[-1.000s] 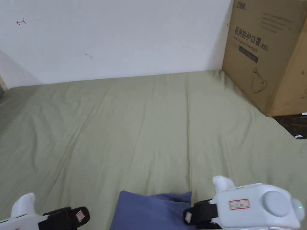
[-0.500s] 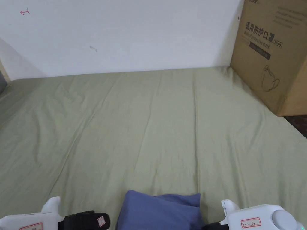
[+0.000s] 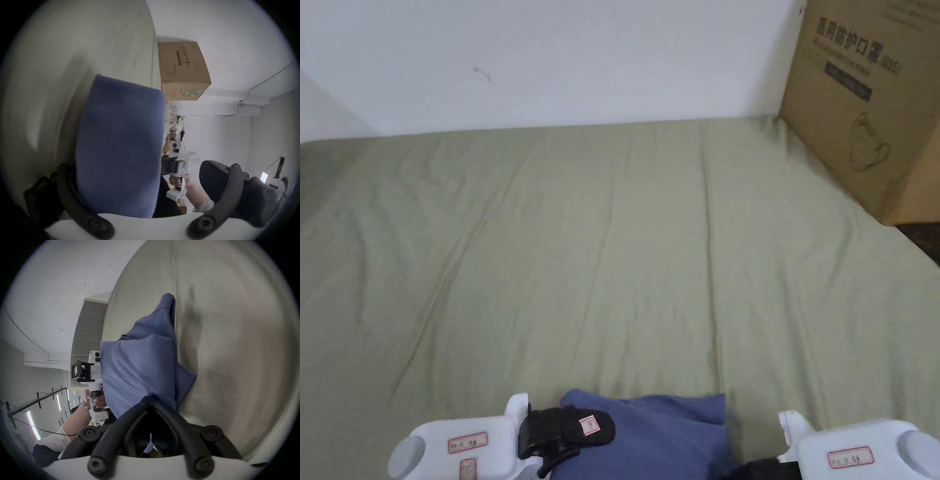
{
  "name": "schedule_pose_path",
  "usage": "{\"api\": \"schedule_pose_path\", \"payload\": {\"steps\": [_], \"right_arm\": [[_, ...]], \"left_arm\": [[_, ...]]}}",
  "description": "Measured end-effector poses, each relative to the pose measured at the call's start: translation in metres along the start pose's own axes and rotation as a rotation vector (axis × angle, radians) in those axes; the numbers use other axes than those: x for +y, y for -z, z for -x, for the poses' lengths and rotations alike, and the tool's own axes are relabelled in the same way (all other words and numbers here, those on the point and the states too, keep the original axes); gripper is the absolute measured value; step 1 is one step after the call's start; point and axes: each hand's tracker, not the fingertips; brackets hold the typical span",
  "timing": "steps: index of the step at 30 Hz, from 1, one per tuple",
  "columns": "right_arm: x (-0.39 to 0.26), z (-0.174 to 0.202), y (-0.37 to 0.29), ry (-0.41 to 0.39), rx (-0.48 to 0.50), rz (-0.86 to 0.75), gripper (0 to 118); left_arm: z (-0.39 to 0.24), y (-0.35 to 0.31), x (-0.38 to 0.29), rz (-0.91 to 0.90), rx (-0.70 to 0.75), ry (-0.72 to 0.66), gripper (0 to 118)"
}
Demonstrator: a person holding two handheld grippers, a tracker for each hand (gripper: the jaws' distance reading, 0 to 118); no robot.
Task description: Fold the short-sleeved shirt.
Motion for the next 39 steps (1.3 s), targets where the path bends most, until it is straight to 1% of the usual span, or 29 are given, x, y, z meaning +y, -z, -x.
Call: {"api": "schedule_pose_path", "payload": {"steps": [1, 2, 3, 4, 5, 6, 7, 9, 10, 11, 12, 13, 14, 16, 18, 20, 22, 23, 25, 26, 27, 29, 31, 33, 35, 36, 38, 39], "right_arm": [[0.0, 0.0, 0.0, 0.002, -0.001, 0.002, 0], [0.0, 0.0, 0.001, 0.004, -0.001, 0.002, 0], [0.0, 0.0, 0.001, 0.005, -0.002, 0.002, 0], [0.0, 0.0, 0.001, 0.006, -0.003, 0.002, 0], [0.0, 0.0, 0.001, 0.007, -0.002, 0.0, 0], [0.0, 0.0, 0.002, 0.012, 0.019, 0.0, 0], [0.0, 0.001, 0.002, 0.012, -0.006, -0.005, 0], [-0.002, 0.003, 0.0, 0.018, 0.001, -0.009, 0], [-0.003, 0.005, -0.002, 0.024, -0.002, -0.012, 0], [-0.003, 0.01, -0.005, 0.048, -0.007, -0.016, 0], [-0.004, 0.017, -0.009, 0.043, -0.004, -0.018, 0], [-0.005, 0.026, -0.014, 0.015, -0.008, -0.029, 0], [-0.006, 0.035, -0.019, -0.033, -0.02, -0.042, 0], [-0.009, 0.053, -0.03, -0.084, -0.025, -0.057, 0], [-0.012, 0.069, -0.041, -0.095, 0.002, -0.073, 0], [-0.014, 0.084, -0.049, -0.123, 0.029, -0.093, 0], [-0.015, 0.098, -0.054, -0.153, 0.033, -0.109, 0], [-0.015, 0.104, -0.056, -0.168, 0.03, -0.117, 0], [-0.015, 0.116, -0.059, -0.204, 0.002, -0.129, 0], [-0.015, 0.121, -0.06, -0.212, -0.01, -0.132, 0], [-0.014, 0.125, -0.061, -0.21, -0.017, -0.131, 0], [-0.013, 0.13, -0.06, -0.199, -0.016, -0.129, 0], [-0.014, 0.137, -0.06, -0.212, -0.028, -0.135, 0], [-0.017, 0.146, -0.057, -0.248, -0.079, -0.137, 0], [-0.019, 0.151, -0.056, -0.266, -0.114, -0.136, 0], [-0.022, 0.156, -0.055, -0.264, -0.117, -0.138, 0], [-0.025, 0.158, -0.056, -0.256, -0.116, -0.143, 0], [-0.026, 0.158, -0.057, -0.252, -0.111, -0.146, 0]], "left_arm": [[-0.001, 0.001, -0.001, 0.002, 0.014, 0.017, 112], [-0.003, 0.002, -0.003, 0.009, 0.056, 0.06, 97], [-0.006, 0.002, -0.007, 0.018, 0.111, 0.09, 75], [-0.004, 0.004, -0.007, 0.014, 0.171, 0.102, 58], [0.005, 0.009, -0.008, 0.018, 0.311, 0.1, 58], [0.009, 0.013, -0.012, 0.017, 0.279, 0.035, 27], [-0.002, 0.01, -0.012, -0.024, 0.168, 0.018, 27], [-0.019, 0.013, -0.016, -0.004, 0.254, 0.107, 27], [-0.026, 0.013, -0.018, -0.011, 0.255, 0.112, 28], [-0.03, 0.004, -0.02, -0.02, 0.252, 0.124, 28], [-0.04, -0.002, -0.023, -0.046, 0.264, 0.168, 28], [-0.05, -0.007, -0.026, -0.054, 0.29, 0.206, 28], [-0.061, -0.015, -0.028, -0.064, 0.317, 0.249, 28], [-0.081, -0.043, -0.026, -0.115, 0.378, 0.316, 28], [-0.099, -0.077, -0.022, -0.18, 0.431, 0.359, 28], [-0.112, -0.118, -0.012, -0.247, 0.493, 0.372, 28], [-0.122, -0.156, -0.002, -0.289, 0.549, 0.369, 28], [-0.125, -0.174, 0.006, -0.302, 0.615, 0.386, 28], [-0.132, -0.199, 0.016, -0.3, 0.797, 0.441, 28], [-0.135, -0.21, 0.023, -0.289, 0.925, 0.479, 28], [-0.132, -0.221, 0.034, -0.271, 1.025, 0.482, 28], [-0.129, -0.236, 0.049, -0.257, 1.178, 0.473, 28], [-0.122, -0.246, 0.063, -0.235, 1.294, 0.473, 28], [-0.112, -0.254, 0.077, -0.196, 1.425, 0.472, 28], [-0.1, -0.257, 0.085, -0.151, 1.546, 0.459, 28], [-0.094, -0.258, 0.089, -0.14, 1.641, 0.475, 31], [-0.086, -0.261, 0.091, -0.116, 1.784, 0.54, 62], [-0.081, -0.264, 0.089, -0.106, 1.851, 0.578, 74]]}}
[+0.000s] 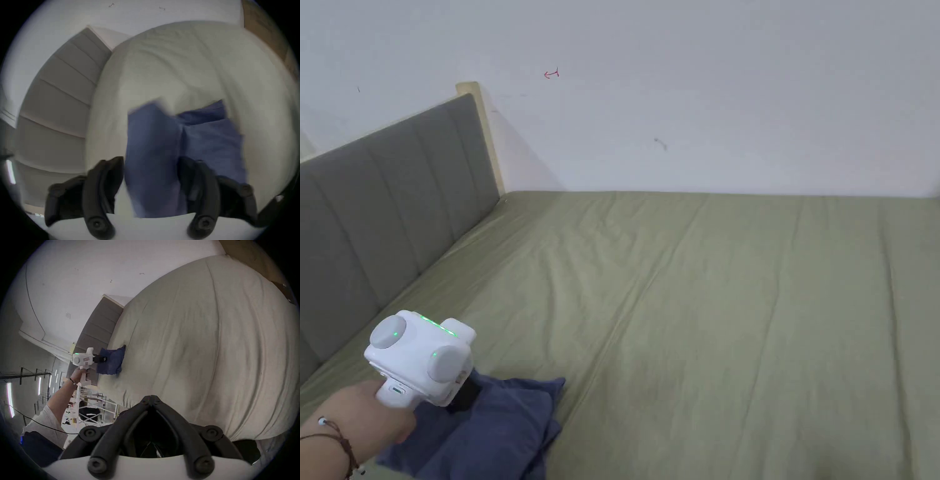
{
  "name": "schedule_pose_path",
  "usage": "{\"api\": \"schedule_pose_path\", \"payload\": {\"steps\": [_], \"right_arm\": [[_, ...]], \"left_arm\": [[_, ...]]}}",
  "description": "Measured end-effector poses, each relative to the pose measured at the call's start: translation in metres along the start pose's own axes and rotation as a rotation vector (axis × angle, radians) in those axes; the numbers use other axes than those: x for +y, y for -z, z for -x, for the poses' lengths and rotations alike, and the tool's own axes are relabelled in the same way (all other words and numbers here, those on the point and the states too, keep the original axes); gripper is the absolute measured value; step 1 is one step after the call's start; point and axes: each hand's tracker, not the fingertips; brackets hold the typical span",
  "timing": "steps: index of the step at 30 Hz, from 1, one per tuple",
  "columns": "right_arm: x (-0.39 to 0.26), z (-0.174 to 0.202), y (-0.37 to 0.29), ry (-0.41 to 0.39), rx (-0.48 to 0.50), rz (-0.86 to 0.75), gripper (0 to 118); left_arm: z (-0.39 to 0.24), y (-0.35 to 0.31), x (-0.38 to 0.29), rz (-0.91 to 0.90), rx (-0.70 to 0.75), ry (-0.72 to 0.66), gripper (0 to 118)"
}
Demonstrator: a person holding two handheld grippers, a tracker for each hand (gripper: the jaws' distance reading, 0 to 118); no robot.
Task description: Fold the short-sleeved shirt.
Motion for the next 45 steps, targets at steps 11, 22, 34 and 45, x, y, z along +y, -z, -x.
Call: {"api": "schedule_pose_path", "payload": {"steps": [11, 22, 34, 45], "right_arm": [[0.007, 0.006, -0.017, -0.127, -0.152, -0.099, 0], [0.032, 0.036, -0.019, -0.288, -0.45, -0.098, 0], [0.046, 0.099, -0.081, -0.485, -0.543, -0.816, 0], [0.039, 0.101, -0.086, -0.458, -0.638, -1.124, 43]], "left_arm": [[0.041, -0.048, -0.023, -0.101, -0.131, -0.199, 86], [-0.09, -0.17, 0.0, -0.26, -0.609, -0.296, 1], [-0.179, -0.351, 0.028, -0.917, -0.433, -0.511, 1], [-0.198, -0.395, 0.008, -1.142, -0.22, -0.515, 4]]}}
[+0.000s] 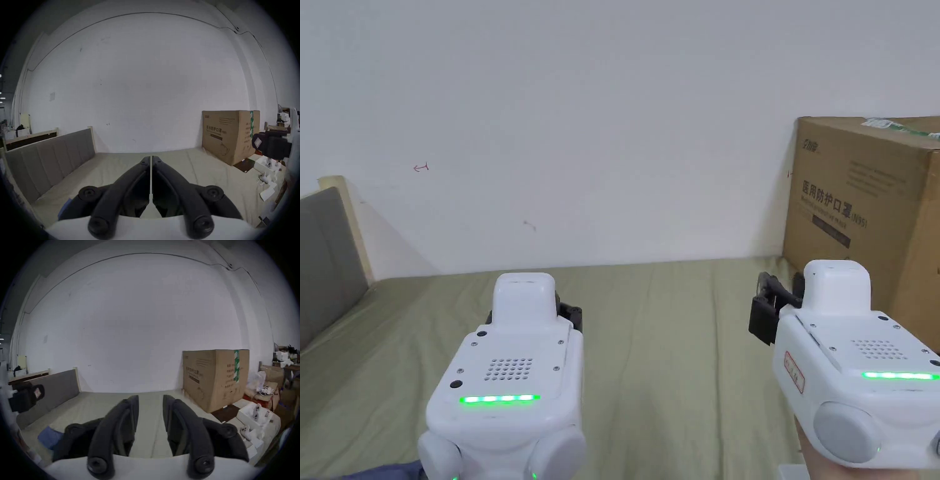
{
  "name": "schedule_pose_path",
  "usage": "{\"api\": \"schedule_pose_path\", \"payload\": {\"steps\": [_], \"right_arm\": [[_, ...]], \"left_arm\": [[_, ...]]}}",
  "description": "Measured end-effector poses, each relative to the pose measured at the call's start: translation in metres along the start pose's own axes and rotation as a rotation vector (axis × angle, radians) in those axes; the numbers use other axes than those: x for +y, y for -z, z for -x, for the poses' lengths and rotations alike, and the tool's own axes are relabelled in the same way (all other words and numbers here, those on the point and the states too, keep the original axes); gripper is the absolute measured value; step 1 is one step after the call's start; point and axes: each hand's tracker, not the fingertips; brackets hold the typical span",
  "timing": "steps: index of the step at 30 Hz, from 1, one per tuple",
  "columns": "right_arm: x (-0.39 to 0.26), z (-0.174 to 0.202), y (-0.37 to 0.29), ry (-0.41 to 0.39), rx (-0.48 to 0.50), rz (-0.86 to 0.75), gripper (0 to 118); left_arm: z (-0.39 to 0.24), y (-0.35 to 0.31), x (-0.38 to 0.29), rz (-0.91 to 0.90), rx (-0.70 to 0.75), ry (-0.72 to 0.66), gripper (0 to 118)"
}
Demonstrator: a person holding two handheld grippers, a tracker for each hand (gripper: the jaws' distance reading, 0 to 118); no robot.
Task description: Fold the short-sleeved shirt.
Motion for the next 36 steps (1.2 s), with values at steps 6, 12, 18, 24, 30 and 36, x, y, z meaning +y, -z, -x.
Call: {"api": "schedule_pose_path", "payload": {"steps": [6, 12, 18, 24, 30, 36], "right_arm": [[0.0, 0.001, -0.011, -0.032, -0.021, -0.048, 118], [-0.004, 0.006, -0.012, -0.102, -0.025, -0.038, 118], [-0.007, 0.007, -0.014, -0.09, -0.005, -0.029, 118], [-0.008, 0.01, -0.014, -0.095, 0.017, -0.025, 118], [-0.012, 0.009, -0.01, -0.086, 0.014, -0.004, 118], [-0.012, 0.008, -0.01, -0.097, 0.024, 0.012, 118]], "left_arm": [[0.015, -0.005, 0.0, -0.025, 0.014, -0.042, 87], [0.02, -0.005, -0.002, -0.023, -0.01, -0.051, 113], [0.019, -0.01, -0.003, -0.046, -0.014, -0.036, 116], [0.021, -0.008, 0.002, -0.027, -0.055, -0.032, 115], [0.018, -0.007, 0.003, -0.03, -0.049, -0.018, 115], [0.017, -0.006, 0.0, -0.009, -0.092, -0.034, 115]]}}
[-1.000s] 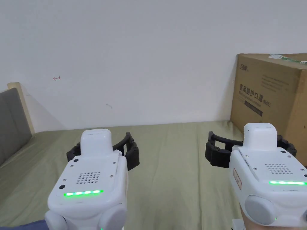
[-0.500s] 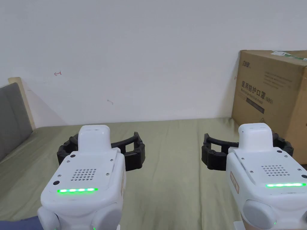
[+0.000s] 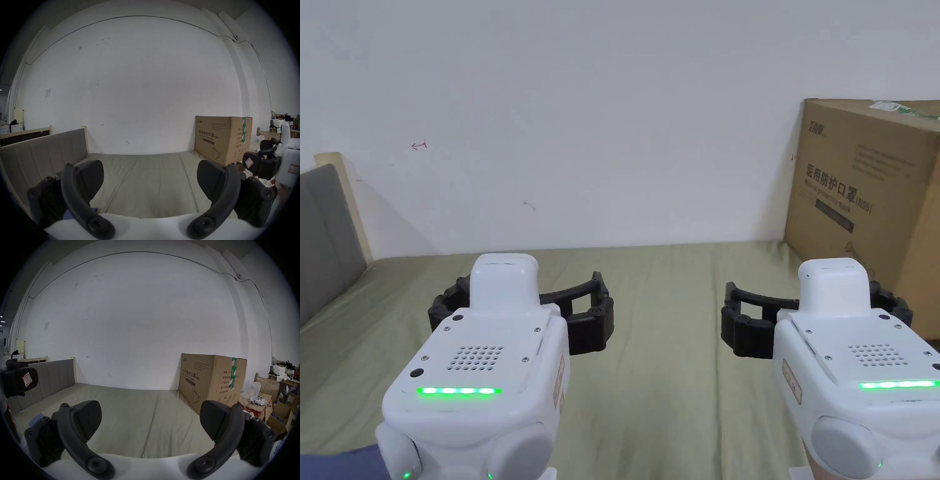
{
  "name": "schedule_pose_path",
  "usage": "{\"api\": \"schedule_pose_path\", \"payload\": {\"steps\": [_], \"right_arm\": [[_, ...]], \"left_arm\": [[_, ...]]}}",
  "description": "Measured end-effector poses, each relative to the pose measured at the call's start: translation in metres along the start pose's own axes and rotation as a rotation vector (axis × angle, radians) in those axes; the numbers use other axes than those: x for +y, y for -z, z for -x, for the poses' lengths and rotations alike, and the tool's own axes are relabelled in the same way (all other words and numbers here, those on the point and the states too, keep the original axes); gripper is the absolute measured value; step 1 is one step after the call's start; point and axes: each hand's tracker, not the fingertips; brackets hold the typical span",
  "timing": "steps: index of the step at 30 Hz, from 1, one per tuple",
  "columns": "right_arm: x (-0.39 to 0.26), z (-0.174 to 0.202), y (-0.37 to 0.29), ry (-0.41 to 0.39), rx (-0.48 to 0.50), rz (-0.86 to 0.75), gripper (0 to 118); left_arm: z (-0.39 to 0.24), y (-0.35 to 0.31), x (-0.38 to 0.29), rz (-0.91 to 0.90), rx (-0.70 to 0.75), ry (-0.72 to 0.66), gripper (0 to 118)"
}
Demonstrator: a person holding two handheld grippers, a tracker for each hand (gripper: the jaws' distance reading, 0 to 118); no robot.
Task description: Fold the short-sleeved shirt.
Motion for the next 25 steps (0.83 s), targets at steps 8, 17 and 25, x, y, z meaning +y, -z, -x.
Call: {"api": "schedule_pose_path", "payload": {"steps": [8, 17, 25], "right_arm": [[0.003, -0.003, 0.002, 0.026, 0.005, 0.017, 118], [-0.001, -0.004, 0.003, 0.041, 0.006, 0.048, 118], [-0.005, -0.004, 0.006, 0.051, 0.007, 0.063, 118]], "left_arm": [[0.003, 0.008, -0.001, 0.043, 0.003, -0.047, 115], [0.008, 0.014, -0.002, 0.092, -0.015, -0.102, 115], [0.002, 0.016, -0.006, 0.127, -0.005, -0.086, 115]]}}
